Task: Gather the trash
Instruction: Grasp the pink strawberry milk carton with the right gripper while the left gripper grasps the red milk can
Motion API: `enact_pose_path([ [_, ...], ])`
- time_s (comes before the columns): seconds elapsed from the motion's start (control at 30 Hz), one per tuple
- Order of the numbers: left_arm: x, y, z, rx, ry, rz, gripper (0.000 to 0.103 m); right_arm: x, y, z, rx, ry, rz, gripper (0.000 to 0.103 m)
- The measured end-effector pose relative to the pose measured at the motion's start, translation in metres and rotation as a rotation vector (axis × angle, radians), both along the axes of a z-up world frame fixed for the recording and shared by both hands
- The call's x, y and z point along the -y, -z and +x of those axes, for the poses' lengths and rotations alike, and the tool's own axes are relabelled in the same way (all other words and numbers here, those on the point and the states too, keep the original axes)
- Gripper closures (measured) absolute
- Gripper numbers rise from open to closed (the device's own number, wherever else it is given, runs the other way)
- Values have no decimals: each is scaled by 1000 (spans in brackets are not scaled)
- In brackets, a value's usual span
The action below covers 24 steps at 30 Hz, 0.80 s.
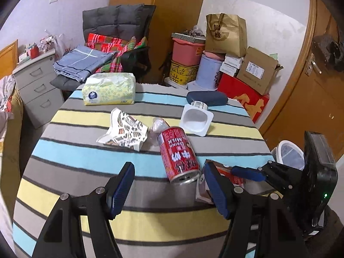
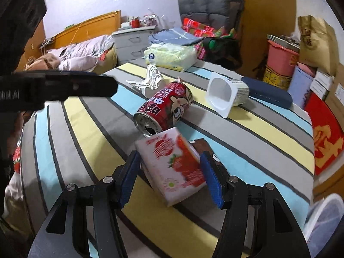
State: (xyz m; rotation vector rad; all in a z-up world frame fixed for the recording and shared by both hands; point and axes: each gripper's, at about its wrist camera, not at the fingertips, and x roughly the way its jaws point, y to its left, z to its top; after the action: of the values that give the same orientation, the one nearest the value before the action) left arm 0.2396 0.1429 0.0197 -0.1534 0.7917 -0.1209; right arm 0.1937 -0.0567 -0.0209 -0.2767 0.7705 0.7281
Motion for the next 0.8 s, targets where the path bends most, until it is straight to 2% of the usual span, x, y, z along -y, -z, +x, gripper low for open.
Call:
enact_pose_path([
  [0.13, -1, 5, 9, -21, 3, -3, 36, -3, 0, -2, 5, -46, -4, 32],
  [0.43, 5, 16, 36, -63, 8, -19, 36, -1, 5, 9, 25, 20, -85, 31],
  [0.5, 7, 20, 42, -75, 10, -27, 36, 1, 8, 11, 6, 38, -96, 32],
  [0.53, 9, 24, 46, -89, 12, -36, 36, 2, 8, 12, 5, 42, -90, 34],
  [0.6, 13, 26, 51, -93, 14, -17, 36, 8, 7, 11, 6, 60, -65, 53],
  [0.7, 16, 31, 57, -107, 6, -9, 36, 14, 4, 11, 11, 80, -40, 64],
  [0.8, 18, 33, 62, -107, 5, -22, 36, 16, 3, 11, 15, 89, -22, 66],
])
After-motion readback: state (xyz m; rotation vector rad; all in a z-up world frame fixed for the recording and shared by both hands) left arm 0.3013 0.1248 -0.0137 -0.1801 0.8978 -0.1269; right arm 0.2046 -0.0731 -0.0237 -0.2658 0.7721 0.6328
